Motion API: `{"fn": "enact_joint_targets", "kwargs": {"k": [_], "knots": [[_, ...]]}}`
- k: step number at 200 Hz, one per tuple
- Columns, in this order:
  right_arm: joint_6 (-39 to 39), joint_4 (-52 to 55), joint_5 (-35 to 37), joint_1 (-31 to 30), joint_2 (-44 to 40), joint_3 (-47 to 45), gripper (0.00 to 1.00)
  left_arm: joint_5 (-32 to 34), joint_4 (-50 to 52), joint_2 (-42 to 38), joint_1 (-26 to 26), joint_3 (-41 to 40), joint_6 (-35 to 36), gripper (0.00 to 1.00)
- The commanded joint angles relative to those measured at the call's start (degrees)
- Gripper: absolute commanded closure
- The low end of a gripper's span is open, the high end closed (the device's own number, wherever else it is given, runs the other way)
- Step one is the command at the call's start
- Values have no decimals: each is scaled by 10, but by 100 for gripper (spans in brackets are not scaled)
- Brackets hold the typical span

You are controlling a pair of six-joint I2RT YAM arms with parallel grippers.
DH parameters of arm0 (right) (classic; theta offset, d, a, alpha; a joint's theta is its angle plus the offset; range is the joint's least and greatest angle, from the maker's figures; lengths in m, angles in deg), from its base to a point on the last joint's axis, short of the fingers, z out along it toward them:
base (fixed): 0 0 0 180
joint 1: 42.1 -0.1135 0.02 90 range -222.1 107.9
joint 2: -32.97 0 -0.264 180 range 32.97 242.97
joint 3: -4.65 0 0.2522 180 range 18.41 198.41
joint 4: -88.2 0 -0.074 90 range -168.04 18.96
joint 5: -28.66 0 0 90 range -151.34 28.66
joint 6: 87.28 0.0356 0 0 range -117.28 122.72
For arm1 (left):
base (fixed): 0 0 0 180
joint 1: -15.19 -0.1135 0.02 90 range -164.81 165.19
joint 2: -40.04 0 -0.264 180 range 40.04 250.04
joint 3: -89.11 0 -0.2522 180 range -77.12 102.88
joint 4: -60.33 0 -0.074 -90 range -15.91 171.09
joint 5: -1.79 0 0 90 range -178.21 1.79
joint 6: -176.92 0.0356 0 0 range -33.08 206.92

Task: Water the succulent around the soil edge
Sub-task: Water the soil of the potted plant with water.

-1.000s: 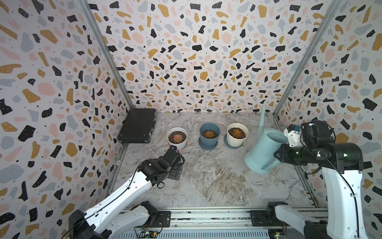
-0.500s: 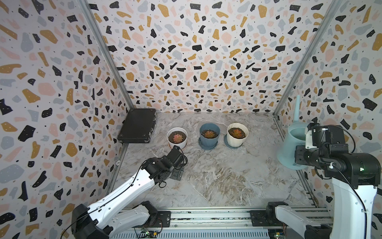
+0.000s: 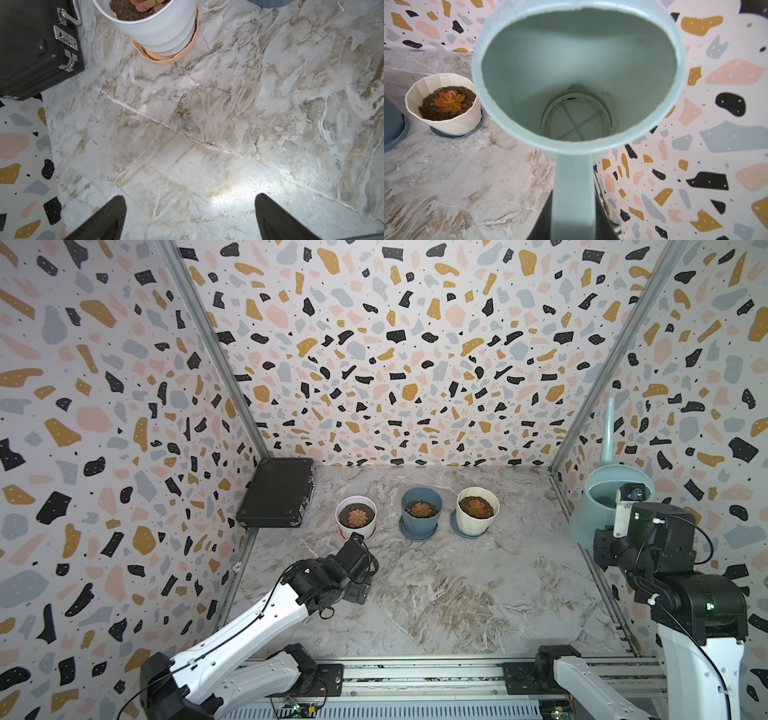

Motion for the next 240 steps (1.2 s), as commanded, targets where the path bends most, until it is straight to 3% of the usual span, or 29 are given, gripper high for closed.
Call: {"fn": "enact_joint_targets", "kwargs": {"k": [1,35,73,124,170,240], "knots": [[-89,-76,-17,-2,51,29,100,8,2,-11,5,2,3,1],[-218,15,9,-2,108,75,100,8,0,-15,7,2,4,1],[-318,72,39,-6,103,54,100,7,-1,-12,8,3,7,1],[-359,113,84,-36,81,0,100,16,-8,-4,11,7,17,1],[-402,89,122,-44,82,-33,100,17,-10,-7,11,7,18,0],[-412,90,109,-65,57,-48,100,20,-13,0,11,8,22,1]]}}
